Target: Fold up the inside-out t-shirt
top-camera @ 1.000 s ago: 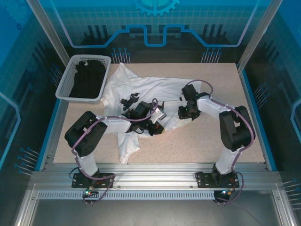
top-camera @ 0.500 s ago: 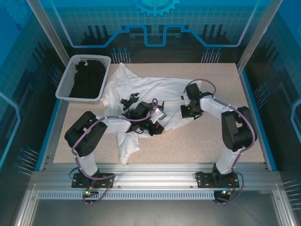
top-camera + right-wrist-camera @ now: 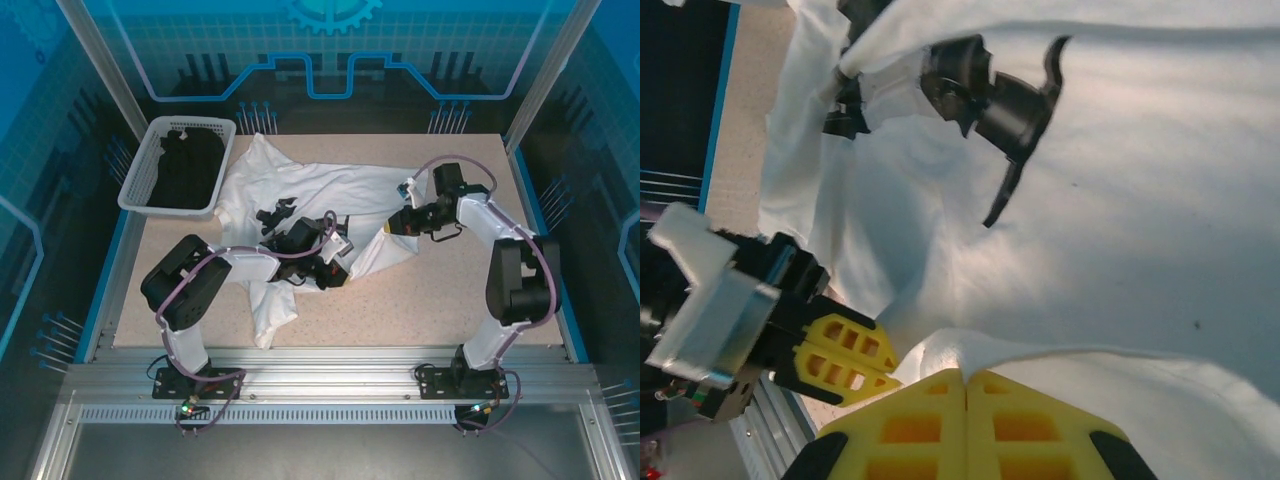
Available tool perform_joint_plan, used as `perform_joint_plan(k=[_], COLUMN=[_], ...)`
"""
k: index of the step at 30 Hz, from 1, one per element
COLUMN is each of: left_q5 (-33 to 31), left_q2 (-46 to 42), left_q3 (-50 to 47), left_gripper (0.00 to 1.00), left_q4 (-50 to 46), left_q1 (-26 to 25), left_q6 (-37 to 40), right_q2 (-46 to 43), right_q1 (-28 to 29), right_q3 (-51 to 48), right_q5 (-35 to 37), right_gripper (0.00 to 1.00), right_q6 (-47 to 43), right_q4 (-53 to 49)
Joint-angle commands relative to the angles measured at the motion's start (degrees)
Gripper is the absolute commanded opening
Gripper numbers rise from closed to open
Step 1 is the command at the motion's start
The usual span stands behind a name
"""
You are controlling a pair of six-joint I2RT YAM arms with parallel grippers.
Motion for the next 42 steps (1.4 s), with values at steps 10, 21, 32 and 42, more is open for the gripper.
perform_joint_plan(k=[10, 21, 32, 42], left_q5=[2.0, 2.1, 2.3, 2.3], left_q2=[1.3, 1.5, 1.4, 1.0], left_q3=[1.1, 1.3, 1.4, 1.3], left_gripper=[0.0, 0.0, 0.0, 0.0], left_q4=[-1.2, -1.2, -1.0, -1.2], left_q1=[0.4, 0.3, 0.2, -0.2], left_q6=[-0.7, -0.9, -1.1, -0.9], right_q2=[5.8, -0.3, -9.3, 0.4], right_q1=[-1.4, -1.5, 5.7, 8.0], right_q3=[0.7, -6.0, -10.3, -2.0], right_q5=[10.3, 19.9, 27.2, 31.7], right_gripper=[0.05, 0.27, 0.35, 0.43], right_q6=[2.9, 9.1, 12.8, 9.0], right_q4=[-3.0, 2.3, 5.6, 4.2])
